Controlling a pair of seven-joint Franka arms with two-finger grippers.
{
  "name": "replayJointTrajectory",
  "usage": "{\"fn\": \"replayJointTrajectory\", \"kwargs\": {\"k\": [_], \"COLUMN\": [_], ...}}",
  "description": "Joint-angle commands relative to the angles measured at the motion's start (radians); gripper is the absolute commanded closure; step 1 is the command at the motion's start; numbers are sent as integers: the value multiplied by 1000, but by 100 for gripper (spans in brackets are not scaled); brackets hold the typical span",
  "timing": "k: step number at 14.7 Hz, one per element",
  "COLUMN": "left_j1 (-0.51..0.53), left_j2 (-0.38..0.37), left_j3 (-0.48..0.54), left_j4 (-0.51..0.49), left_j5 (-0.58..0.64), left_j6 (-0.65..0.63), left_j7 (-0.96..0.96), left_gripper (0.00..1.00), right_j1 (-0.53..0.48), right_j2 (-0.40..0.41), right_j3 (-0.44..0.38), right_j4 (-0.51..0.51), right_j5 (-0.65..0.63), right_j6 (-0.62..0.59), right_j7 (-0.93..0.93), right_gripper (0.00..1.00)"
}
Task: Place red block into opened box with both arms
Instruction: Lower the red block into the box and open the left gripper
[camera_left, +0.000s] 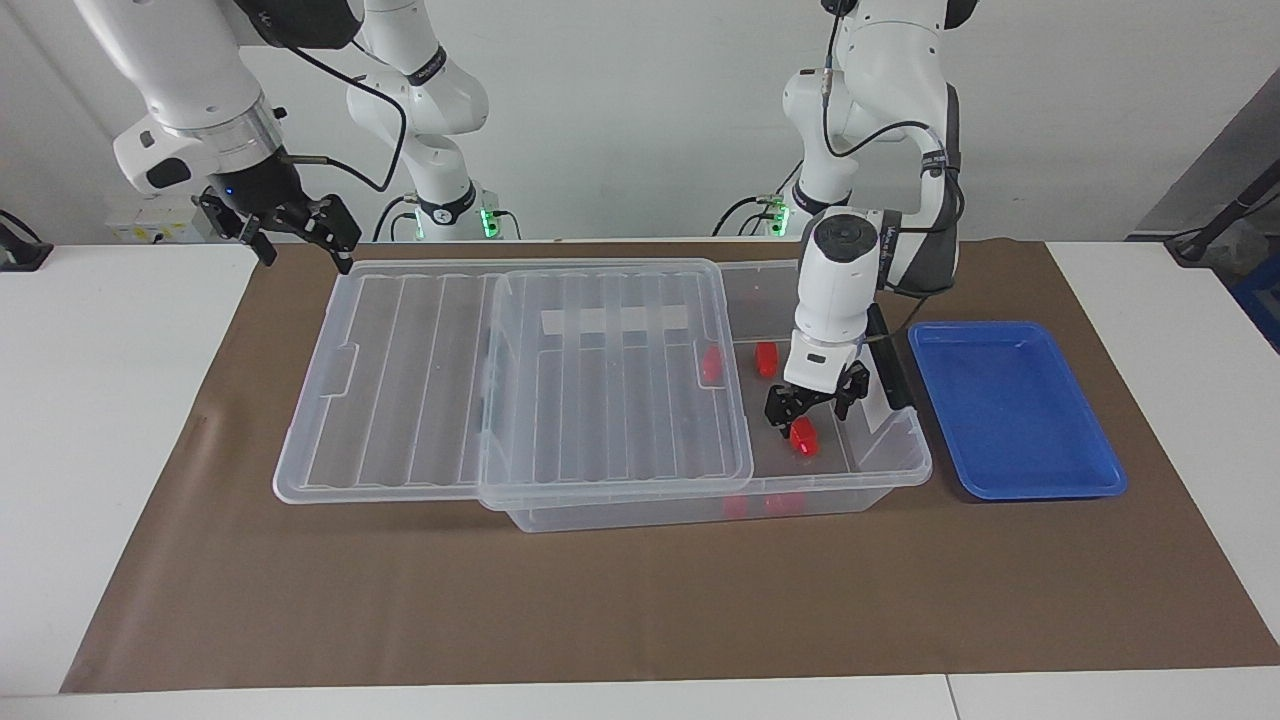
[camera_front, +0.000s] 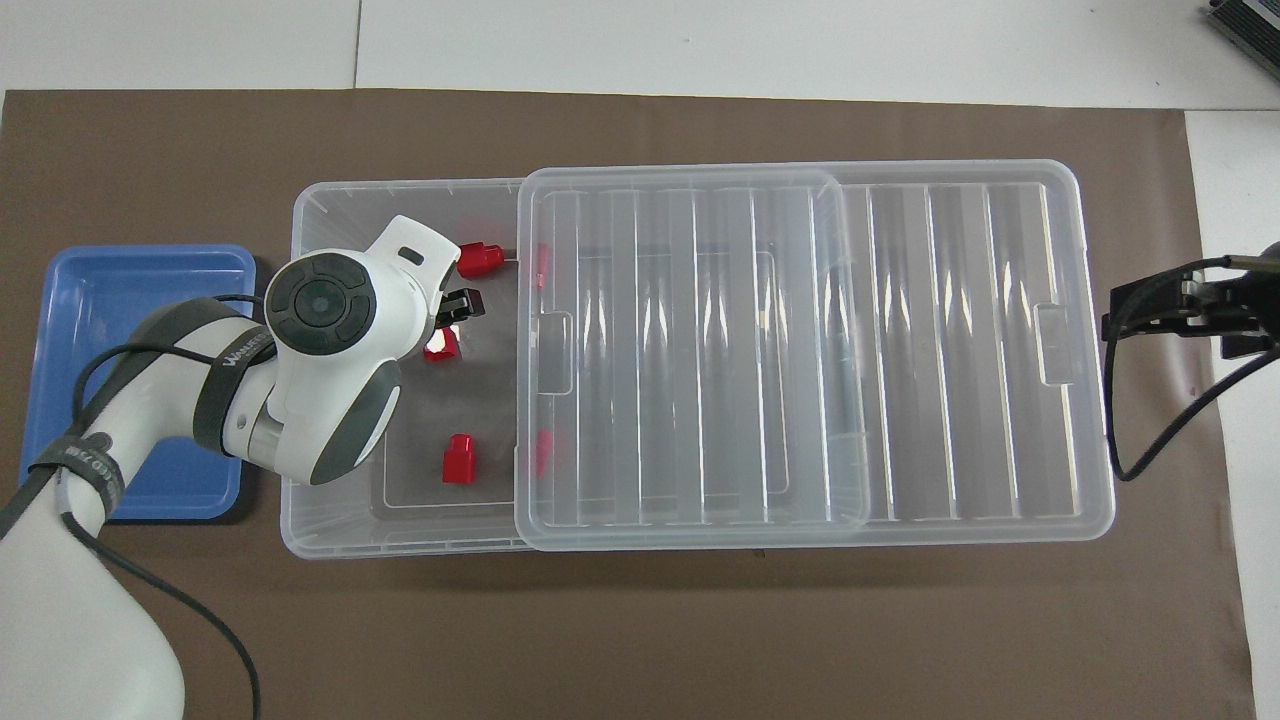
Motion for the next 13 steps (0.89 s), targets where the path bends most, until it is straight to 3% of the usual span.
{"fn": "replayJointTrajectory", "kwargs": {"k": [1, 9, 13], "left_j1": [-11, -8, 68], "left_j2": [-48, -114, -188], "left_j3": [3, -7, 12], "left_j4": [34, 145, 166], "left_j5": [25, 16, -53], "left_j6": [-116, -331, -421], "left_j7": [-11, 6, 211], "left_gripper": [0, 0, 0], "right_j1": [-10, -8, -10], "right_j2": [-8, -8, -8], "right_j3": [6, 6, 6], "right_j4": [-1, -1, -1], "right_j5": [20, 20, 20], "right_j6": [-12, -11, -9], "right_j7": [13, 15, 15], "right_gripper": [0, 0, 0]}}
